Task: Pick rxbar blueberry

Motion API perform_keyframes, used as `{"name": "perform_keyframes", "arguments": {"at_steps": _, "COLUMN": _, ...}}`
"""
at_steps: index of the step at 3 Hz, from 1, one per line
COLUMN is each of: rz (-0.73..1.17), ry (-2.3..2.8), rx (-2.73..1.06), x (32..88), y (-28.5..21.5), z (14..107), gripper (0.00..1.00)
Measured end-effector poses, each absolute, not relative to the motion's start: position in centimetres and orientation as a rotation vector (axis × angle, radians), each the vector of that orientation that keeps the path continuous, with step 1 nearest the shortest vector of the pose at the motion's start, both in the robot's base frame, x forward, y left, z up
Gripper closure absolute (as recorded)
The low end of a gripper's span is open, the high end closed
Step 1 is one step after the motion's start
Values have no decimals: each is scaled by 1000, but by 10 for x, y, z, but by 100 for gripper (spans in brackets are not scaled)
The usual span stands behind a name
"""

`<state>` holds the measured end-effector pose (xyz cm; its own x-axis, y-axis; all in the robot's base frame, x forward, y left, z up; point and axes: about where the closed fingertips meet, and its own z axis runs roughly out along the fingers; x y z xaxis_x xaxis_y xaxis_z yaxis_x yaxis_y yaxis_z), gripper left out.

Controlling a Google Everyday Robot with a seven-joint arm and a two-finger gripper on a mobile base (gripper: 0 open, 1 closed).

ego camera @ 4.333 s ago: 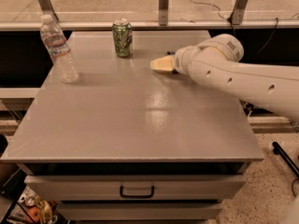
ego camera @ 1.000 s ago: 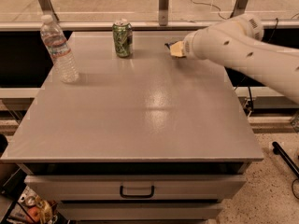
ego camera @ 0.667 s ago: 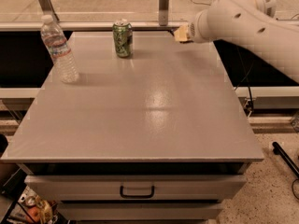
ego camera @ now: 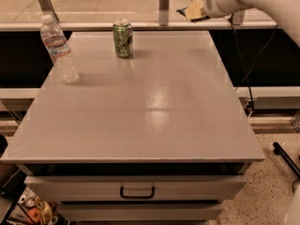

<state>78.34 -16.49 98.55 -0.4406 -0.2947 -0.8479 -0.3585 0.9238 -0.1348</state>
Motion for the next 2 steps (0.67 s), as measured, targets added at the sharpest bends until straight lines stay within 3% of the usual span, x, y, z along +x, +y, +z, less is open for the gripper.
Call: {"name": "perform_keyframes", "arguments": {"at_steps": 2, "rz": 283, "ry": 2025, "rx": -634, "x": 774, "y": -163, "z": 1011, "gripper": 100}}
